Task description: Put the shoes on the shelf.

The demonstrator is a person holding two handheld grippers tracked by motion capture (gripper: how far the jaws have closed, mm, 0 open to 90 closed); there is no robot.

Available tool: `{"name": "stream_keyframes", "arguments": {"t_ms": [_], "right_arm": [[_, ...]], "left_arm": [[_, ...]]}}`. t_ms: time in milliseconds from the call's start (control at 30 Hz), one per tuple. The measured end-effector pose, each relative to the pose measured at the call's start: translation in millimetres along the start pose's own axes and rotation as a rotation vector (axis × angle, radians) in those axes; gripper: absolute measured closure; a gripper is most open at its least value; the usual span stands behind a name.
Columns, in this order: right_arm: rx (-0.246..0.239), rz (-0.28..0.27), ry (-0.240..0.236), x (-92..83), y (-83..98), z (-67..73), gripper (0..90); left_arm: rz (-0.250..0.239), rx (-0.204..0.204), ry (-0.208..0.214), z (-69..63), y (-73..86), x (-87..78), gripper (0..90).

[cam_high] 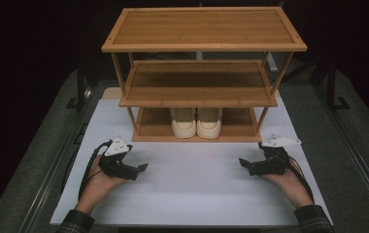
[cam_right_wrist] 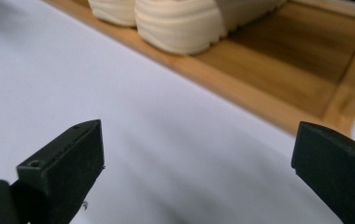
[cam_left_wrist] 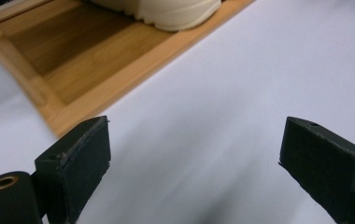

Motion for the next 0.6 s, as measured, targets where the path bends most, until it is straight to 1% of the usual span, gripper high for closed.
{"name": "stream_keyframes", "arguments": {"t_ms": [33, 67, 200, 300, 333, 400, 467, 533, 567, 600], "right_arm": [[0.008, 0.0, -0.001, -2.8, 4.2, -1.2, 2.3], [0.019, -0.003, 0.0, -5.7, 8.1, -2.6, 2.4], [0.033, -0.005, 0.019, -17.5, 24.5, -8.3, 2.3], [0.039, 0.013, 0.04, -24.0, 39.2, -13.0, 2.3], [0.039, 0.021, 0.049, -25.7, 44.4, -15.0, 2.3], [0.047, 0.038, 0.059, -28.5, 55.4, -18.5, 2.3], [0.049, 0.064, 0.085, -30.5, 67.1, -22.6, 2.3], [0.047, 0.094, 0.104, -31.8, 78.6, -26.8, 2.4], [0.051, 0.104, 0.108, -32.1, 83.6, -28.8, 2.3], [0.055, 0.113, 0.112, -32.2, 88.1, -30.3, 2.4]], "left_arm": [[0.007, 0.006, -0.004, 0.1, 3.8, -2.7, 8.6], [0.006, 0.002, -0.008, -0.1, 7.3, -5.1, 8.6], [0.021, -0.004, -0.012, -0.8, 24.7, -13.5, 8.6], [0.037, -0.009, -0.019, -0.6, 39.1, -17.3, 8.6], [0.047, -0.01, -0.027, 0.6, 46.8, -18.8, 8.5], [0.063, -0.024, -0.029, 2.3, 58.7, -20.7, 8.5], [0.079, -0.04, -0.025, 4.4, 72.6, -22.4, 8.5], [0.091, -0.06, -0.037, 7.8, 85.7, -24.5, 7.7], [0.091, -0.077, -0.045, 9.7, 91.4, -25.2, 3.6], [0.093, -0.087, -0.048, 11.2, 96.9, -26.3, 2.1]]}}
Point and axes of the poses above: each handheld gripper's, and its own axes: x roughly forward along the jaws, y roughly out of its underside, z roughly to its left, the point moved 9 cm from there along x, roughly forward along the jaws, and after that the axes turned 15 degrees about z, right-handed, at the moved point
